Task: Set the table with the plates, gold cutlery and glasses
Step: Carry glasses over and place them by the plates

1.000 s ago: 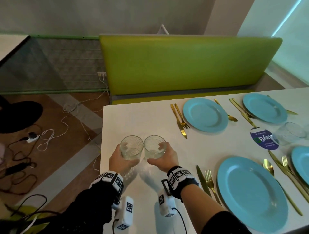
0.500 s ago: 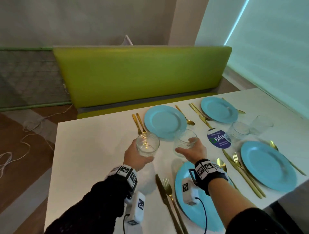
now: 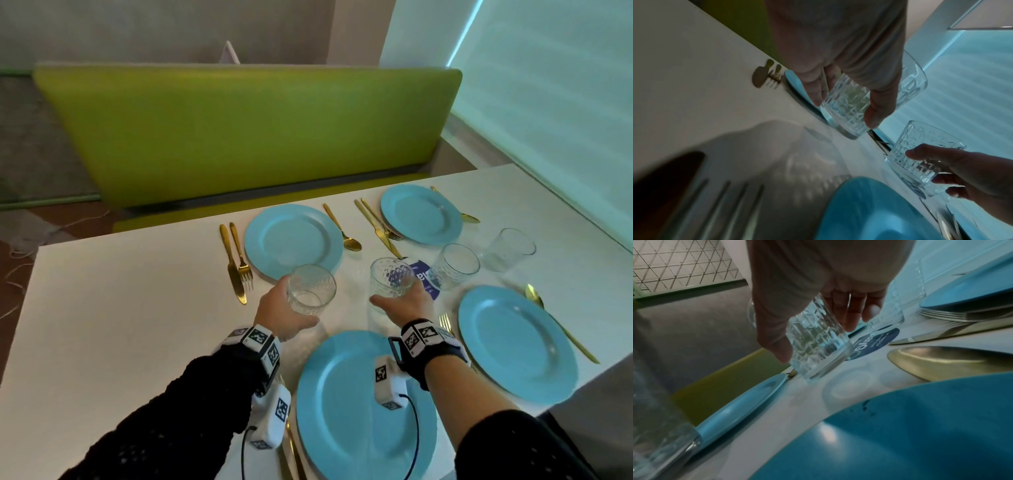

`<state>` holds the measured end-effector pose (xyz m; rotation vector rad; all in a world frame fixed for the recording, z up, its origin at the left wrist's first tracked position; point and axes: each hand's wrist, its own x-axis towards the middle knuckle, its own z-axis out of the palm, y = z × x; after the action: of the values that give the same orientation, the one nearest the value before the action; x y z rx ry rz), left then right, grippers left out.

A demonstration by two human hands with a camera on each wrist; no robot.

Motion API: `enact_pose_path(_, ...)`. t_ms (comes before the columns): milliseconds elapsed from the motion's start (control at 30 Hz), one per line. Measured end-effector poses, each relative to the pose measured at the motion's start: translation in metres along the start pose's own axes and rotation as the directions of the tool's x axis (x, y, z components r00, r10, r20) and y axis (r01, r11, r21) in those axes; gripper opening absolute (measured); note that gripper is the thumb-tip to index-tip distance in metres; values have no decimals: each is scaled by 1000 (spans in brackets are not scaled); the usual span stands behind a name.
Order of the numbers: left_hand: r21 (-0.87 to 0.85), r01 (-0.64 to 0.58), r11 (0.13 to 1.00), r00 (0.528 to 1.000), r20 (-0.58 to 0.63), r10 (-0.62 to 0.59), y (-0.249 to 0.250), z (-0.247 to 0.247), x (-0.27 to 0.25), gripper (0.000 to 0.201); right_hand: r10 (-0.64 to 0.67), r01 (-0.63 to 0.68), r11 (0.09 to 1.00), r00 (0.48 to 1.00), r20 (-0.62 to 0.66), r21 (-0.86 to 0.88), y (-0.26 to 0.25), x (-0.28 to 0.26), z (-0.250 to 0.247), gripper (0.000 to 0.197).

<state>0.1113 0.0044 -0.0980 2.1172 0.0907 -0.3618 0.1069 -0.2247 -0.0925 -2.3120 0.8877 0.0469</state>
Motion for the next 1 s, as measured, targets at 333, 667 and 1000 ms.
enact_pose_path(333,26,50,998,999,3,-50,2,13,6,81,-35,35,998,999,11,52,12,22,10,79)
enact_pose_path(667,23,66,998,998,17,-67,1,14,9,82,-2,-2,992,1000,31,126,22,26,20,89)
enact_pose_path(1000,55,77,995,996,34,-79,-6,17,6,83,-47,38,995,994,98,92,27,26,6,111)
